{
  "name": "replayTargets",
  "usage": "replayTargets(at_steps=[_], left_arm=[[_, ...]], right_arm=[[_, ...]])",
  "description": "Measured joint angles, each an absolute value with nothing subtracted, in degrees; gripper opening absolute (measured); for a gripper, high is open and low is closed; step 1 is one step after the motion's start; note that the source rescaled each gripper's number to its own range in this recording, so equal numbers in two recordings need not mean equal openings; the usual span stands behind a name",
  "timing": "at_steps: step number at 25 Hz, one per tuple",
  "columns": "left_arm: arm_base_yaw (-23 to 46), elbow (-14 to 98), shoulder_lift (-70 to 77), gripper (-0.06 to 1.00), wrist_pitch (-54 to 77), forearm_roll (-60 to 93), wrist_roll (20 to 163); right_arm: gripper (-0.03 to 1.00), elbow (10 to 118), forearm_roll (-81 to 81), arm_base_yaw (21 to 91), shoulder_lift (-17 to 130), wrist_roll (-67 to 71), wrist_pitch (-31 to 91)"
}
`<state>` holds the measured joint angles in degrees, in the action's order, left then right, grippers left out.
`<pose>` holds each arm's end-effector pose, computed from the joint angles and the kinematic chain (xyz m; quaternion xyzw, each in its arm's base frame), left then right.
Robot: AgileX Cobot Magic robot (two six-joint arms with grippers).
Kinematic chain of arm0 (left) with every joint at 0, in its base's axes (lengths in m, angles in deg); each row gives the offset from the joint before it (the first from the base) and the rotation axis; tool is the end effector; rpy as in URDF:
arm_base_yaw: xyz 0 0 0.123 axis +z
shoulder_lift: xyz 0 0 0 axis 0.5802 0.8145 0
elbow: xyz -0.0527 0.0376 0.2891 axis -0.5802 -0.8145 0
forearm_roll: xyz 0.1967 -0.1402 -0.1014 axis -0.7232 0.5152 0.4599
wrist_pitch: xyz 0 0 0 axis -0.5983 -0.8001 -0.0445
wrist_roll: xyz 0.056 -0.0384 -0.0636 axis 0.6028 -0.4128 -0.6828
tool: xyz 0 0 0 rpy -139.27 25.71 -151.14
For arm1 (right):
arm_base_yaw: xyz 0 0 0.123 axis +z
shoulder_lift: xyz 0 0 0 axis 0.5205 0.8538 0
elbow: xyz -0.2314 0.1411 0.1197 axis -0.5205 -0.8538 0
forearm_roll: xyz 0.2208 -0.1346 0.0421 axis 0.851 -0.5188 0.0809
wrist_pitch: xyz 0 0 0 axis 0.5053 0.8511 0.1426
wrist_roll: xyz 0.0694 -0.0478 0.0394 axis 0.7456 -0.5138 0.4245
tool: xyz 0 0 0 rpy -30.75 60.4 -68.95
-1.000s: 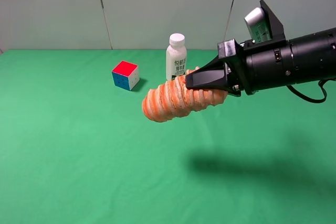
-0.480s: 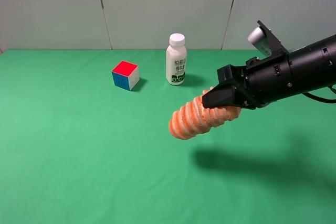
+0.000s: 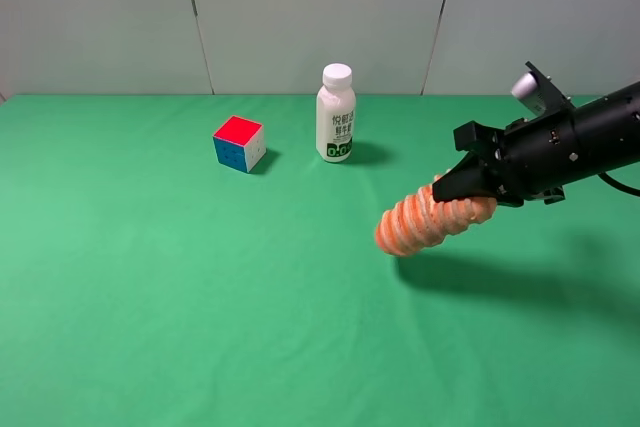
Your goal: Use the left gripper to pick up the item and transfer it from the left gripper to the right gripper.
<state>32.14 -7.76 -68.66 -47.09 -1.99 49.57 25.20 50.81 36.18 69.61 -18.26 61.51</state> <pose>-0.0054 0.0073 0.2843 -0.0337 0.8614 -0.0055 0.5068 0.2607 0.0744 0.1988 -0.0400 0.9326 0.3080 0.1840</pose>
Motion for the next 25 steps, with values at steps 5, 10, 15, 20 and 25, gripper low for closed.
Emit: replayTargets(at_steps=[5,10,15,20,25], left_arm=[[32.1,-7.8,-70.0,0.88,-47.1,-2.0,49.6],[32.1,-7.8,-70.1,0.88,-47.2,-2.0,49.6],[32.1,-7.8,-70.1,0.88,-47.2,-2.0,49.6],[32.1,-7.8,-70.1,0.88,-47.2,-2.0,49.6],[32.1,-7.8,-70.1,0.88,-47.2,-2.0,49.6]], right_arm=[[0.00,31.6,49.5,33.4,75.0,-20.0,63.5],[0.00,36.6,48.0,31.6,79.4,-20.1,64.8],[0.00,39.8,46.9,30.1,82.4,-20.1,64.8],[0.00,40.8,46.0,27.7,84.2,-20.2,64.8],[0.00,40.8,43.8,26.1,86.5,-20.2,63.4]])
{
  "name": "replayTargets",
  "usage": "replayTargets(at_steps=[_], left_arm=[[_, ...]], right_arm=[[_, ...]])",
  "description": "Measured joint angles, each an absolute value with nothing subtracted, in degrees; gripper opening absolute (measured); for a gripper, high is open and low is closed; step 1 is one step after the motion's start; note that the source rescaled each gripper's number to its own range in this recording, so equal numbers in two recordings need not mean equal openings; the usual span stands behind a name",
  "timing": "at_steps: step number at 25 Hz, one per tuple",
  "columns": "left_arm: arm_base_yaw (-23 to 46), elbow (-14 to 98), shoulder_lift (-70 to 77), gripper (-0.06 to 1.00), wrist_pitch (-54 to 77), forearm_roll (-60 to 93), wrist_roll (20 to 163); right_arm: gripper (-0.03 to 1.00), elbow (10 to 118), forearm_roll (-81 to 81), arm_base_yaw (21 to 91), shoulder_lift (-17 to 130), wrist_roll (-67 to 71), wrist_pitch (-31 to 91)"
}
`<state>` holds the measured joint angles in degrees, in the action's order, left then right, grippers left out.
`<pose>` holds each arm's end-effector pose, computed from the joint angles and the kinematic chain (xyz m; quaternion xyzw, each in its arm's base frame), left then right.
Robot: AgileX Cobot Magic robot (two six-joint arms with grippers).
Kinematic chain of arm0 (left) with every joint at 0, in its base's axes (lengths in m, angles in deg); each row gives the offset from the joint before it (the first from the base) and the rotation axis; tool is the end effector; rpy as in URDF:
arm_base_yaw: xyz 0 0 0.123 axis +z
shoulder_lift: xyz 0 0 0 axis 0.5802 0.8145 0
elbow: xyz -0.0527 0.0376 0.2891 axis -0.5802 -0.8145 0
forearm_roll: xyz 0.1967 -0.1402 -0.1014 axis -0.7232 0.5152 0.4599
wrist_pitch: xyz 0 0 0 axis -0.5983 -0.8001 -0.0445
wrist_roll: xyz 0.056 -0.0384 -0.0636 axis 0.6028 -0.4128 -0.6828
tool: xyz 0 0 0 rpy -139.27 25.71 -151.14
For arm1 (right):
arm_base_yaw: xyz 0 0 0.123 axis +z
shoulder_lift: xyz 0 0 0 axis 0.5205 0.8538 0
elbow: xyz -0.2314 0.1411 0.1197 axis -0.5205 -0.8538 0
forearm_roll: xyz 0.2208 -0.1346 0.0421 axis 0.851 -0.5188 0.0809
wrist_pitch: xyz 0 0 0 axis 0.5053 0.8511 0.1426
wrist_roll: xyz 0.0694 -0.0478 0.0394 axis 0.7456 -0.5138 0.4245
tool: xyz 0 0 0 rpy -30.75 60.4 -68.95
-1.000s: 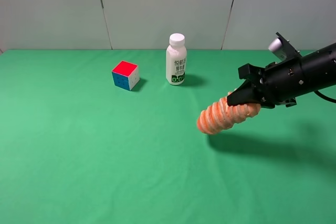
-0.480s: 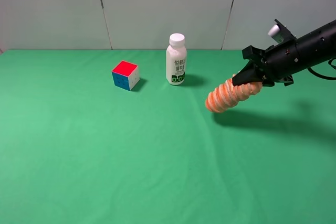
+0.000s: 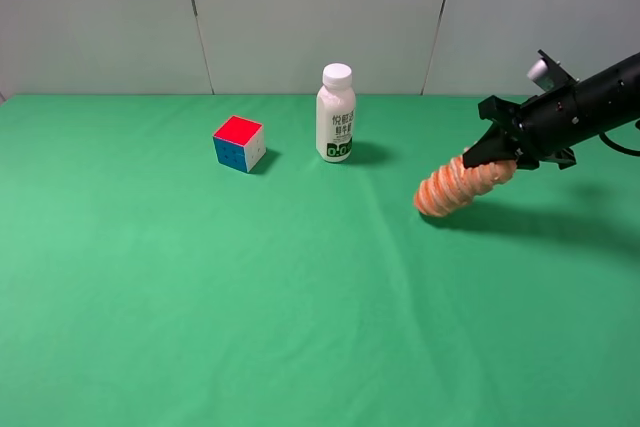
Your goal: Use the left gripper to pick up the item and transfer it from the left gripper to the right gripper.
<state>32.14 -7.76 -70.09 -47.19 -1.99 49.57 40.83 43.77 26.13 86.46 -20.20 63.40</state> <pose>-0.0095 0.0075 0.2840 -0.0341 0.8555 -0.0064 0.5167 0.3428 0.0186 0.1713 -0.0219 0.9477 0.2631 0.1794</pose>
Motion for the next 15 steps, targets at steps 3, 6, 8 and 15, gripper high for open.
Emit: replayTargets(at_steps=[3,6,8,15], left_arm=[[32.1,-7.8,-70.1,0.88,-47.2,-2.0,49.6],[32.1,-7.8,-70.1,0.88,-47.2,-2.0,49.6],[32.1,-7.8,-70.1,0.88,-47.2,-2.0,49.6],[32.1,-7.8,-70.1,0.88,-47.2,-2.0,49.6]], right_arm=[[0.00,40.8,41.2,26.1,87.1,-20.1,62.0],[0.00,40.8,38.6,26.1,87.2,-18.8,60.4],[0.00,40.8,37.0,26.1,87.2,-17.3,59.2],[0.00,40.8,32.3,26.1,87.2,-12.8,57.3]])
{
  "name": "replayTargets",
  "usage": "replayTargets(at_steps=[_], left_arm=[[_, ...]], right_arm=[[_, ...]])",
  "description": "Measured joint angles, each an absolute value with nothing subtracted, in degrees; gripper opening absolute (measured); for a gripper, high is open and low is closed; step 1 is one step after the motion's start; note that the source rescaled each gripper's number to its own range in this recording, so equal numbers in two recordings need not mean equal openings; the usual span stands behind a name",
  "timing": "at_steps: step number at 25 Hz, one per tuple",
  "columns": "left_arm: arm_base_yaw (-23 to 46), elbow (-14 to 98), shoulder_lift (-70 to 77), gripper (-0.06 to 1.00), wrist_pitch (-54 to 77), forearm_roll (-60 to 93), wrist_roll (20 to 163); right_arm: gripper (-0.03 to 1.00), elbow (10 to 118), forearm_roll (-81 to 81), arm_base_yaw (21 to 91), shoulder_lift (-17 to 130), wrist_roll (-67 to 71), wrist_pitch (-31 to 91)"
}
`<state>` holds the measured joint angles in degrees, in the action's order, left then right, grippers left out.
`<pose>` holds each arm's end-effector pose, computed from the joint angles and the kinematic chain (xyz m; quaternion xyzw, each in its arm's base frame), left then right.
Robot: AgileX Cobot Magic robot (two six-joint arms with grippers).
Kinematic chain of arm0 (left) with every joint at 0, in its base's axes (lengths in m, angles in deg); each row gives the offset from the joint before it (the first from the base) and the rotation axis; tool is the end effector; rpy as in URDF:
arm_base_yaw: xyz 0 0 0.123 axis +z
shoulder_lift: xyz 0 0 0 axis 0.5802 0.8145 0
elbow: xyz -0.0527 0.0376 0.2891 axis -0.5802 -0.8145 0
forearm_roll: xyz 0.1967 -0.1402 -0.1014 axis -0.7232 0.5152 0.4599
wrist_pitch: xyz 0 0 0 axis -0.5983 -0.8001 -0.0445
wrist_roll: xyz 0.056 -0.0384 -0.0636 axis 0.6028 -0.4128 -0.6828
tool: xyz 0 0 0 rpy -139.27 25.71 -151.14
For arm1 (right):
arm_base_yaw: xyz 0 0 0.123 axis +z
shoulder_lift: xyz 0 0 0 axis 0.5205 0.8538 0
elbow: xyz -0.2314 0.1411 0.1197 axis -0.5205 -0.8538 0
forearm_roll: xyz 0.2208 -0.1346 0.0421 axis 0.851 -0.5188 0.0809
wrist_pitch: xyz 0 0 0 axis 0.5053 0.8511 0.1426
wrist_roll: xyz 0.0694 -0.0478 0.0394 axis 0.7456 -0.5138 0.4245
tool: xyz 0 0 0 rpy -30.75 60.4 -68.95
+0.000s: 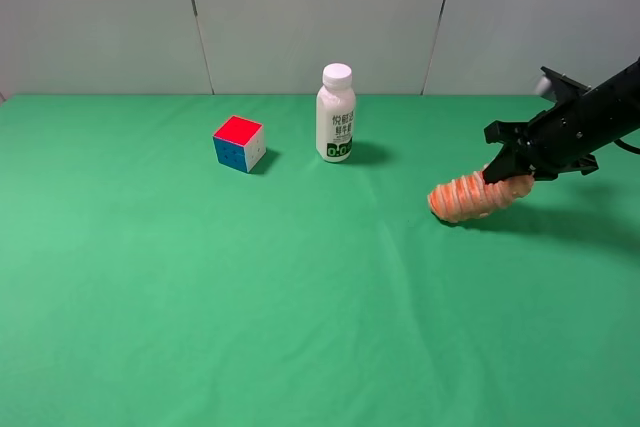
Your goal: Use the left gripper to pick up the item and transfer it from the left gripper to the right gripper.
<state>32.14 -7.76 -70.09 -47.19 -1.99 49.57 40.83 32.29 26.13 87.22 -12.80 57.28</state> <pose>-0.0095 0.0075 0.2840 -0.0341 0.8555 -0.0064 0.5167 0.3447 0.0046 0.1601 -0.0184 0.9675 0.1819 0.1749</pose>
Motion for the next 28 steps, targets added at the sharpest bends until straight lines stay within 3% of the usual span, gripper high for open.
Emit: replayTargets(at_steps=[2,3,5,6,8,14,28], left_arm=[[32.1,-7.8,-70.1,0.88,-47.2,-2.0,49.6],[32.1,-7.8,-70.1,0.88,-47.2,-2.0,49.6],[32.1,-7.8,-70.1,0.88,-47.2,-2.0,49.6],[32.1,-7.8,-70.1,0.88,-47.2,-2.0,49.6],[32.1,-7.8,-70.1,0.88,-47.1,-2.0,49.6],[32.1,-7.8,-70.1,0.88,-47.1,-2.0,49.6],[32.1,-7.8,-70.1,0.88,-47.1,-2.0,49.6]], right_arm=[[0.08,40.8,32.1,26.1,87.2,-12.6,57.3],[0.20,40.8,32.0,26.1,87.2,-12.6,57.1],[0.61,40.8,31.6,26.0,87.2,-11.9,57.0],[0.75,40.8,31.2,26.1,87.2,-11.1,56.9],[0.91,40.8,29.8,26.1,87.2,-8.5,55.6],[1.00,40.8,24.8,26.0,87.2,-2.9,53.7],[1.00,40.8,24.0,26.0,81.3,-1.5,57.2]])
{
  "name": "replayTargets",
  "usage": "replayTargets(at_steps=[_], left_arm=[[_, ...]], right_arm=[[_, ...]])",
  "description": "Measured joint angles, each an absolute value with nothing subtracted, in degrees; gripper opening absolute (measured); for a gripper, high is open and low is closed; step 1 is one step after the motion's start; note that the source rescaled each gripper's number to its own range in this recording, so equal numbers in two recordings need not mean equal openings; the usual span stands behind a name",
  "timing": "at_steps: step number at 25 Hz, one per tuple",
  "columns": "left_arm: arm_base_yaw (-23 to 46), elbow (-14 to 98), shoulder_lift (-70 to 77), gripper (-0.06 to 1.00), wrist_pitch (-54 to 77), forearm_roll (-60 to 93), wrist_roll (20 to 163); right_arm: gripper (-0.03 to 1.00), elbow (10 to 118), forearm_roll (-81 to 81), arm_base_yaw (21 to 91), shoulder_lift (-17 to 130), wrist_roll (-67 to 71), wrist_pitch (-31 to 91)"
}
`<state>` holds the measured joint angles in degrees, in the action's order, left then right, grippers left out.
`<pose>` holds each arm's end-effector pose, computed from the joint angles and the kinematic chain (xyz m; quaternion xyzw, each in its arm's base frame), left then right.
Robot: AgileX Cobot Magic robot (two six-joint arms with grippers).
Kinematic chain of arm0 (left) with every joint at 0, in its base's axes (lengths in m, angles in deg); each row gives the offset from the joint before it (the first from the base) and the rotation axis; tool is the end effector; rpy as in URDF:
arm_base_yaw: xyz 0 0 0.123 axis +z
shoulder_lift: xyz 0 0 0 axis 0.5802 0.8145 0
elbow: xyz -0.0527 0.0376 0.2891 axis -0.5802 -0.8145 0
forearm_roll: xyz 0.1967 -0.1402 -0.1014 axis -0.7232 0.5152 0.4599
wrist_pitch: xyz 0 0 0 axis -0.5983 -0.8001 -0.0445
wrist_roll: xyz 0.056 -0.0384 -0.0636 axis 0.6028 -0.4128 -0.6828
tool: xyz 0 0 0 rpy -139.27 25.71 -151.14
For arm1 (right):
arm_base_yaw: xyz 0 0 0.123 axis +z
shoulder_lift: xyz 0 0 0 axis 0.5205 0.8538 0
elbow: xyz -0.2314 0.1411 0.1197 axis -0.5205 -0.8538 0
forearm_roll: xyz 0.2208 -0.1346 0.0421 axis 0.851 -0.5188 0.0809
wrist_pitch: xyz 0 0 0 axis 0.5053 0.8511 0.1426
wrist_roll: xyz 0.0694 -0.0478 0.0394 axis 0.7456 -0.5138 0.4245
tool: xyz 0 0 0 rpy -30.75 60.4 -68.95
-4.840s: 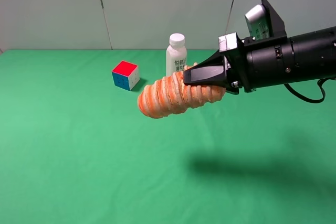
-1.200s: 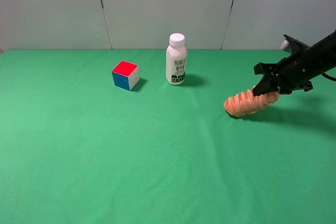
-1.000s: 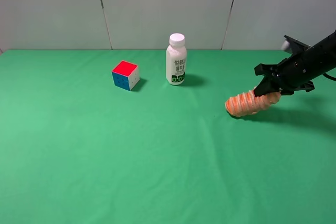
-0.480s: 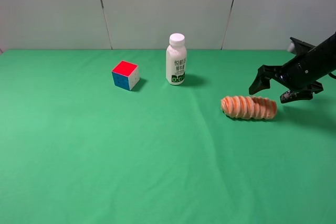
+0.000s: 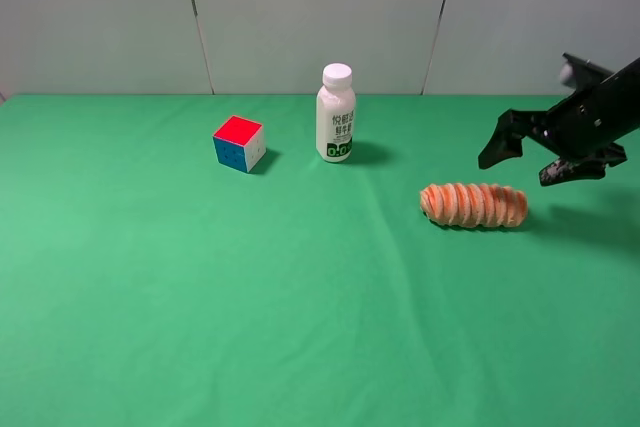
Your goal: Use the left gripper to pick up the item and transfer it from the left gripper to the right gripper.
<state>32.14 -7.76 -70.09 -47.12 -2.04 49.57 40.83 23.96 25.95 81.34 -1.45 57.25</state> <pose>-0.0094 0.0076 0.2841 -0.0341 0.8551 -0.0060 0.5172 0.3358 -0.0021 0.1912 0.0161 0.9692 0.1488 0.1957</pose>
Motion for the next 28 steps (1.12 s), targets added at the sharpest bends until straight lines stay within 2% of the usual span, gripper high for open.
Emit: replayTargets(at_steps=[12,23,28], left_arm=[[32.1,-7.8,-70.1,0.88,-47.1,-2.0,49.6],[32.1,-7.8,-70.1,0.88,-47.2,-2.0,49.6],[32.1,-7.8,-70.1,0.88,-47.2,-2.0,49.6]], right_arm=[[1.00,40.8,16.1,26.0,62.1,5.0,66.4],[1.00,40.8,8.9,26.0,41.8,7.2,79.6],[1.00,40.7,3.5,26.1,32.9,13.7,84.8]])
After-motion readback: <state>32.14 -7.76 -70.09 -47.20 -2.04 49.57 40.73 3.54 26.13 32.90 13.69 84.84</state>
